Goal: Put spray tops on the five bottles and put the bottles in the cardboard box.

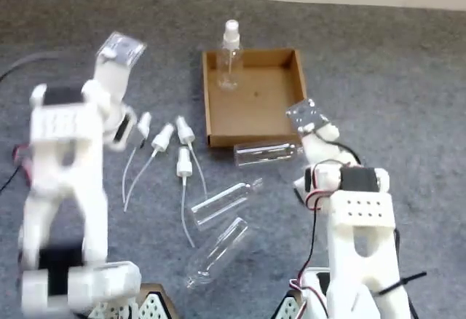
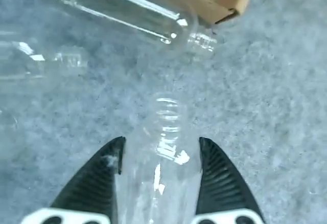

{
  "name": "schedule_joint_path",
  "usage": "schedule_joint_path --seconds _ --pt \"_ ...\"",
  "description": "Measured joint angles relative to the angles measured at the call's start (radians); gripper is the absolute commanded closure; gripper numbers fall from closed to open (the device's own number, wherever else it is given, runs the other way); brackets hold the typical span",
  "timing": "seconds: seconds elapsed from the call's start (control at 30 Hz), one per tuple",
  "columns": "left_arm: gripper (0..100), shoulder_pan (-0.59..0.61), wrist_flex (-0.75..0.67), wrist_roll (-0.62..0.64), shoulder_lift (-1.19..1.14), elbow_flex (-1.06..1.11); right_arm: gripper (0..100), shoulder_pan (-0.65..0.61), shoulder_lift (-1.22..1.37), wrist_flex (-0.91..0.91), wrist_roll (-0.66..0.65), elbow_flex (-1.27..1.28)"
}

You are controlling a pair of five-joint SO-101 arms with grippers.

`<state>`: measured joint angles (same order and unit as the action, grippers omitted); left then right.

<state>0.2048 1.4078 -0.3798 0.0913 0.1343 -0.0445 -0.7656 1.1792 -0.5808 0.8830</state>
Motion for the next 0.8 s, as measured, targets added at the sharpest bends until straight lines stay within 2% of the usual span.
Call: schedule_joint_path --seconds 0.17,0.37,0.47,0.67,0.8 --pt "78 -0.021 0.0 0.041 -0.425 -0.348 99.5 0.0 -0.06 -0.002 0.0 0.021" --pt "78 -0.021 0.0 0.084 -0.779 -0.652 99.5 -0.002 -0.068 -0.002 0.0 0.021" --pt "80 -0.021 0.0 0.086 -0.89 -0.749 99.5 0.0 -0.068 -0.002 0.0 0.021" --pt "97 -0.029 0.02 0.091 -0.999 -0.845 99.3 0.0 -0.072 0.0 0.0 0.021" --pt "100 -0.035 0.052 0.091 -1.0 -0.862 99.2 0.0 -0.074 0.0 0.0 0.021"
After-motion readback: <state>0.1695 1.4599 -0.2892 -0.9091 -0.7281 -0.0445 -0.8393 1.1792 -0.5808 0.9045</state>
